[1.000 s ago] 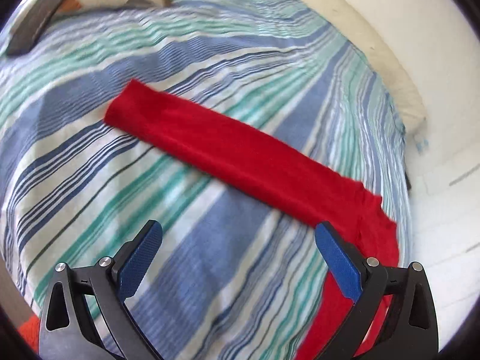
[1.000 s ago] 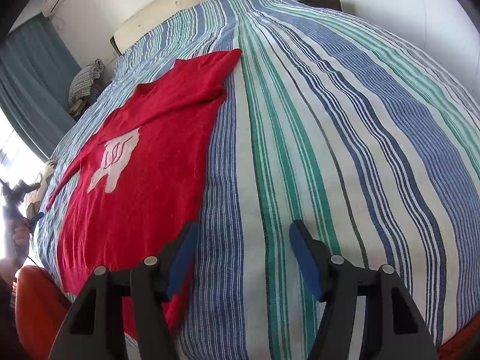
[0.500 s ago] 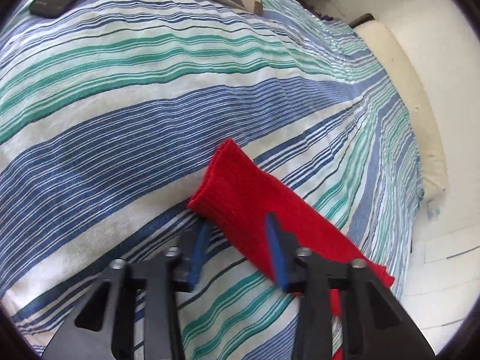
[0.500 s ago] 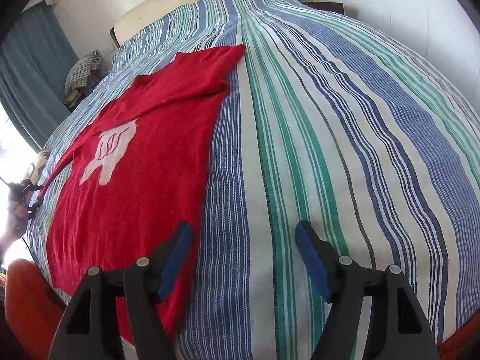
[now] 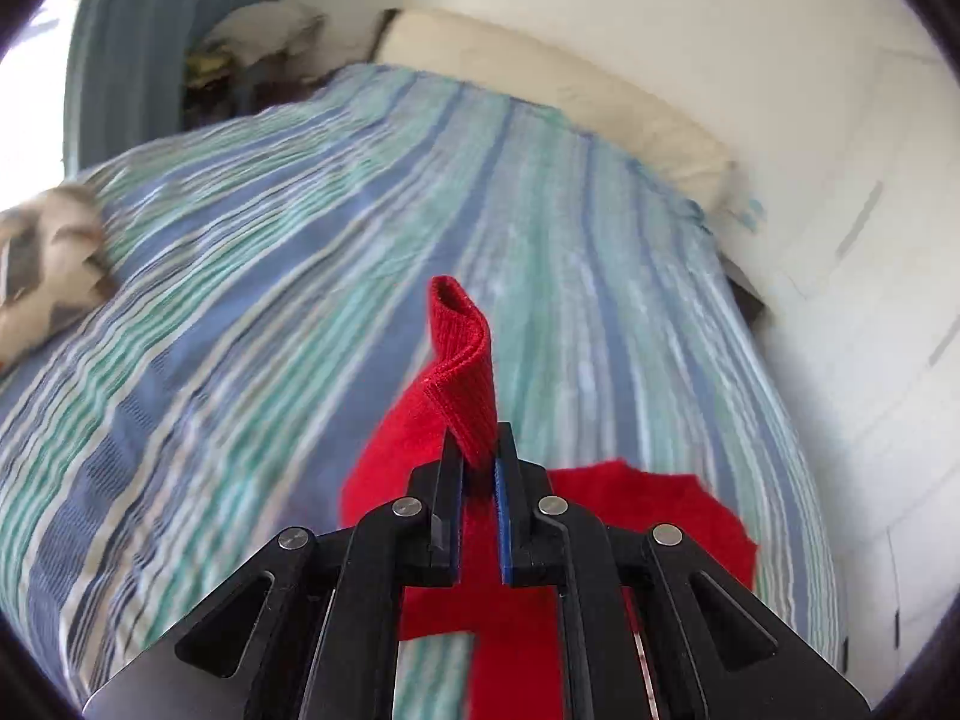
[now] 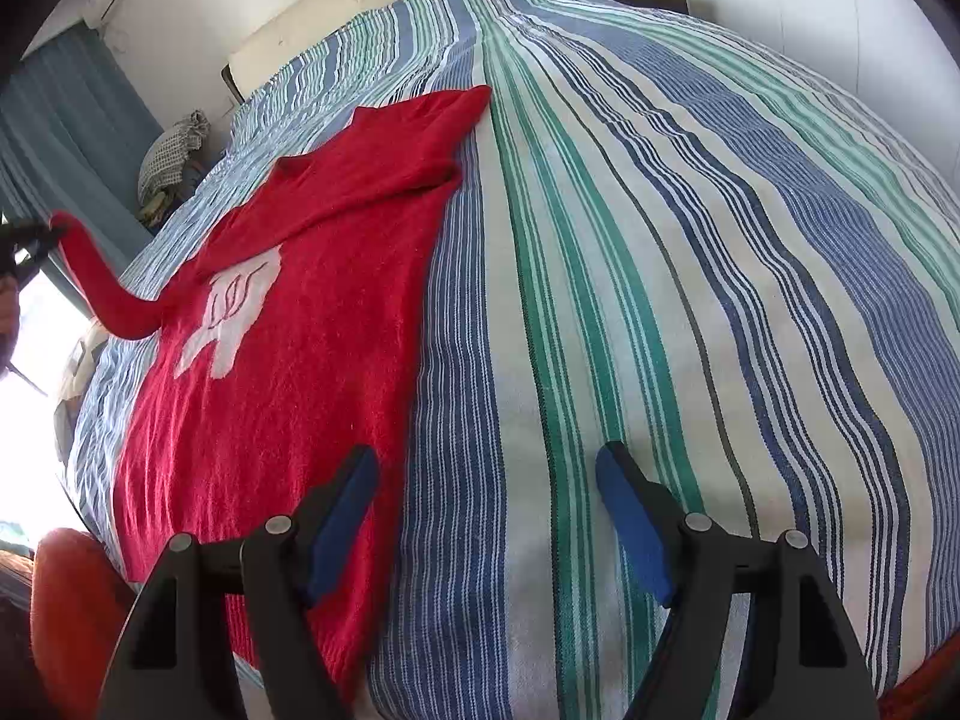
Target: Fold small clothes
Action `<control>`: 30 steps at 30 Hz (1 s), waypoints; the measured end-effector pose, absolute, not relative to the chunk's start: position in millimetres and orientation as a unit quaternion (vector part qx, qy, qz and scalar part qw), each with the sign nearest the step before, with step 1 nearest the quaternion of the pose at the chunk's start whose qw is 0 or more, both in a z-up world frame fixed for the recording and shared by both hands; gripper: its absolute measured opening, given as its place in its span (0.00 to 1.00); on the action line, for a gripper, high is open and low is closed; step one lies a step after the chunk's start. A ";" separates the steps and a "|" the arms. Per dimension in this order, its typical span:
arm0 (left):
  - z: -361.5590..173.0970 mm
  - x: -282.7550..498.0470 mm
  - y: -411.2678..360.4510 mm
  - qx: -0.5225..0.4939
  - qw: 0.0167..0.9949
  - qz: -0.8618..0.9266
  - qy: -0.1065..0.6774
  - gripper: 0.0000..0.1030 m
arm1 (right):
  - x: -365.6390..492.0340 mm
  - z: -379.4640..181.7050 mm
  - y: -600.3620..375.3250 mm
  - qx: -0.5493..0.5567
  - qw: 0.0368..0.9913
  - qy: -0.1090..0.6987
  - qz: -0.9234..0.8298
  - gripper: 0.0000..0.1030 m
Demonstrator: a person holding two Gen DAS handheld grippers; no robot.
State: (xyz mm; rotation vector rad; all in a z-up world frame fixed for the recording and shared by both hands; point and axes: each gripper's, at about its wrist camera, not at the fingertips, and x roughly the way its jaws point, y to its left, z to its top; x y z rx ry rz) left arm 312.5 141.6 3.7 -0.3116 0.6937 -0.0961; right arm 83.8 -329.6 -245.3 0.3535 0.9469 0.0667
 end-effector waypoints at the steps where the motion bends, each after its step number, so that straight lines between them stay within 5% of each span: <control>1: 13.9 316.3 105.4 -0.130 0.931 -0.078 0.333 0.07 | 83.2 -245.2 -329.9 0.171 0.874 0.453 0.033 0.73; 5: 19.3 323.4 -18.6 -0.073 0.927 -0.171 0.326 0.09 | 81.5 -245.8 -327.4 0.164 0.875 0.454 0.034 0.73; 6: 10.1 326.6 -42.7 -0.063 0.921 -0.185 0.338 0.17 | 81.5 -246.0 -326.3 0.158 0.876 0.455 0.034 0.73; 7: -4.6 331.1 -63.9 -0.056 0.910 -0.194 0.363 0.30 | 81.6 -246.0 -325.0 0.153 0.876 0.456 0.034 0.73; 8: -21.8 334.2 -79.6 -0.047 0.899 -0.188 0.393 0.67 | 81.9 -246.1 -323.7 0.149 0.876 0.457 0.033 0.73; 9: -37.7 334.8 -88.7 -0.039 0.892 -0.172 0.416 0.85 | 82.3 -246.0 -322.7 0.146 0.876 0.458 0.033 0.73; 19: -123.8 256.6 56.1 -0.066 0.890 -0.070 0.446 0.76 | 80.4 -248.7 -333.4 0.182 0.868 0.460 0.047 0.74; 24: -144.7 232.8 93.7 0.050 0.893 -0.051 0.445 0.76 | 84.6 -249.2 -327.8 0.170 0.869 0.462 0.047 0.79; 30: -181.9 236.6 26.1 0.232 0.879 -0.075 0.409 0.76 | 82.5 -249.9 -317.2 0.134 0.876 0.462 0.037 0.80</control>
